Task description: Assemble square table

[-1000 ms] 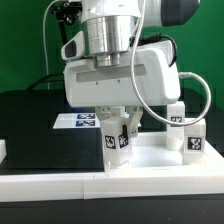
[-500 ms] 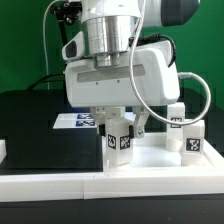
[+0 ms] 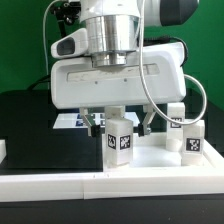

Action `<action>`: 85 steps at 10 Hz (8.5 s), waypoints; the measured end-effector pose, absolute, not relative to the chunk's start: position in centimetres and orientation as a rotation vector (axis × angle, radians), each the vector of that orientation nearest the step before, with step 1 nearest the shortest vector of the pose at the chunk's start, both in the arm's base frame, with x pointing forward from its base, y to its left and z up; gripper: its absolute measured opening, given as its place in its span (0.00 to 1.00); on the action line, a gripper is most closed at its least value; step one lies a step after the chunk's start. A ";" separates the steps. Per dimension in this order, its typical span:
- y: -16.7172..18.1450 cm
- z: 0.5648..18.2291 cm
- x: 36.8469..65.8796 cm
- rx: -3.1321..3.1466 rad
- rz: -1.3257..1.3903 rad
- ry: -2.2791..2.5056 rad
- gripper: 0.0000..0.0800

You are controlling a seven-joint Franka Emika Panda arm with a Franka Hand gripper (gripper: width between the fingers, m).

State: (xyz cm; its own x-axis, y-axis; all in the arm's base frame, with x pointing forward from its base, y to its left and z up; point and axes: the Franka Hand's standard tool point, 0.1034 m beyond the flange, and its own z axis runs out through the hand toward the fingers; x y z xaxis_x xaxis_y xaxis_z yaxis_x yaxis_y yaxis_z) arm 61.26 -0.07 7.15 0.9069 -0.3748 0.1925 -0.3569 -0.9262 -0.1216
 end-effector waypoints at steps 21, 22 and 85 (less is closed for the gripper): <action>0.4 7.6 61.7 -3.035 -0.341 0.460 0.36; 0.3 7.6 61.7 -2.984 -0.334 0.664 0.36; 0.4 7.4 61.1 -3.140 -0.262 -0.275 0.81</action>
Offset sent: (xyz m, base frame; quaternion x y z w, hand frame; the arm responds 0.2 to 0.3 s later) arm 0.0024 0.0087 0.0034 -0.0043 -0.0249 -0.1854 0.9823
